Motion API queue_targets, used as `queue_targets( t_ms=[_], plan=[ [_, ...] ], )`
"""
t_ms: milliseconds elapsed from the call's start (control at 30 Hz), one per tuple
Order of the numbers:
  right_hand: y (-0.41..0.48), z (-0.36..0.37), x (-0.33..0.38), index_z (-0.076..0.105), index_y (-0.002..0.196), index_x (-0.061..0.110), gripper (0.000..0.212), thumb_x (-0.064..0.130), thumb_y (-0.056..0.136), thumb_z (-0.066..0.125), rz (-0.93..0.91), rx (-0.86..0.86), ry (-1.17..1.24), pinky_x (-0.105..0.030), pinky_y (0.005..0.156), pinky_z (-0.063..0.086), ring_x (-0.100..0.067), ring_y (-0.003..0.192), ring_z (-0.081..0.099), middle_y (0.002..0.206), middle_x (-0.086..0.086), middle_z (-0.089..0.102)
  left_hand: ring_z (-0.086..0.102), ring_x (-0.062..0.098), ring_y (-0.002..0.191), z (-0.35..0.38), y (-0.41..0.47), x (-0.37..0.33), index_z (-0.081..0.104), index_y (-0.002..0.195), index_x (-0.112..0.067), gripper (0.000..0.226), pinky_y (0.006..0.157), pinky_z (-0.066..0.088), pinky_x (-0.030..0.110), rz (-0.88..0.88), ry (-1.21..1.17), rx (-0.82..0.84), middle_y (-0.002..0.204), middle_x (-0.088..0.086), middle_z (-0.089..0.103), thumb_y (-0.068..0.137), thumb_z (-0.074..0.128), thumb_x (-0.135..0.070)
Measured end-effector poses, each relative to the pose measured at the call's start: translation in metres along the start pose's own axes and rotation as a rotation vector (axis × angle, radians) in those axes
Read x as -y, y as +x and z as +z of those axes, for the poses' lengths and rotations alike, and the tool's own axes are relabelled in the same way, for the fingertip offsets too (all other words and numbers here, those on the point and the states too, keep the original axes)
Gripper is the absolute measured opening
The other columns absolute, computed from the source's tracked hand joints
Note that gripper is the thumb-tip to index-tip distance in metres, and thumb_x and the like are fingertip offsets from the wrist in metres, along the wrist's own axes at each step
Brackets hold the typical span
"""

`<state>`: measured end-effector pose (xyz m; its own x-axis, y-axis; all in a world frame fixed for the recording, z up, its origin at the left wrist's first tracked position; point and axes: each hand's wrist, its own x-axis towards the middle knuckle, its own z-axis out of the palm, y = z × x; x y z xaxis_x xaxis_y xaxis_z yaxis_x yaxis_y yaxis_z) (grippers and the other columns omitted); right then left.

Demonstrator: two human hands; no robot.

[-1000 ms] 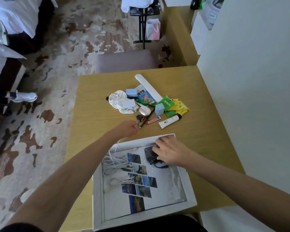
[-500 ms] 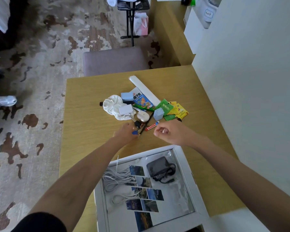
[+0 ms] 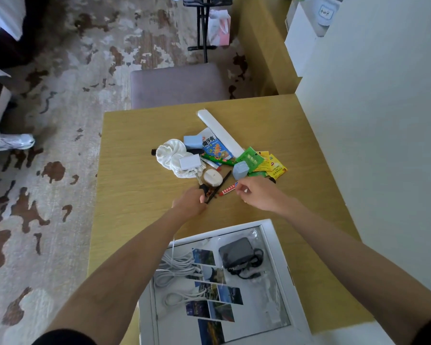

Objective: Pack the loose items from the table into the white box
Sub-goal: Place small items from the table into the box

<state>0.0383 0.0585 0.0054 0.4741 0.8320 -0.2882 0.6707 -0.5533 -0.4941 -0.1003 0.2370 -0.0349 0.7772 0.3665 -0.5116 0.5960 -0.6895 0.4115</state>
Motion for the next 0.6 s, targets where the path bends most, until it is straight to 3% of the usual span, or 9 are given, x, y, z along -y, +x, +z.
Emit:
queue_targets(
  t_ms=[167, 267, 367, 467, 600],
  plan=[
    [0.026, 0.022, -0.009, 0.063, 0.115, 0.021, 0.026, 0.022, 0.090, 0.062, -0.004, -0.019, -0.143, -0.029, 0.069, 0.044, -0.019, 0.094, 0.060, 0.111, 0.000, 0.060, 0.054, 0.025, 0.098, -0.009, -0.019, 0.006, 0.056, 0.084, -0.015, 0.010, 0.086, 0.045, 0.037, 0.012, -0.352, -0.116, 0.107, 0.012, 0.059, 0.089, 0.060, -0.023],
    [0.035, 0.033, -0.010, 0.063, 0.113, 0.021, 0.025, 0.028, 0.089, 0.063, -0.062, -0.016, -0.195, -0.031, 0.066, 0.045, -0.022, 0.094, 0.061, 0.108, 0.000, 0.056, 0.052, 0.020, 0.102, -0.019, -0.029, 0.008, 0.055, 0.082, -0.017, 0.010, 0.087, 0.042, 0.032, 0.027, -0.553, -0.202, 0.111, 0.010, 0.058, 0.092, 0.057, -0.018],
    [0.038, 0.039, -0.009, 0.063, 0.106, 0.019, 0.018, 0.027, 0.091, 0.059, -0.130, -0.008, -0.305, -0.033, 0.064, 0.044, -0.023, 0.092, 0.061, 0.108, -0.002, 0.055, 0.058, 0.025, 0.109, -0.030, -0.033, 0.005, 0.049, 0.077, -0.021, 0.019, 0.095, 0.044, 0.040, -0.023, -0.774, -0.247, 0.111, 0.011, 0.064, 0.095, 0.052, -0.018],
    [0.038, 0.041, -0.010, 0.060, 0.107, 0.016, 0.017, 0.025, 0.093, 0.055, -0.204, 0.002, -0.381, -0.033, 0.065, 0.043, -0.025, 0.096, 0.061, 0.113, -0.004, 0.057, 0.059, 0.024, 0.094, -0.036, -0.038, 0.001, 0.042, 0.078, -0.017, 0.022, 0.082, 0.048, 0.039, -0.053, -1.032, -0.269, 0.103, 0.009, 0.068, 0.099, 0.045, -0.016],
    [0.037, 0.038, -0.015, 0.060, 0.118, 0.014, 0.027, 0.021, 0.095, 0.048, -0.273, 0.072, -0.487, -0.036, 0.081, 0.050, -0.024, 0.108, 0.058, 0.122, -0.004, 0.059, 0.068, 0.023, 0.087, -0.044, -0.048, -0.001, 0.044, 0.088, -0.016, 0.016, 0.075, 0.055, 0.043, -0.155, -1.257, -0.328, 0.089, 0.002, 0.073, 0.101, 0.041, -0.024]
  ],
)
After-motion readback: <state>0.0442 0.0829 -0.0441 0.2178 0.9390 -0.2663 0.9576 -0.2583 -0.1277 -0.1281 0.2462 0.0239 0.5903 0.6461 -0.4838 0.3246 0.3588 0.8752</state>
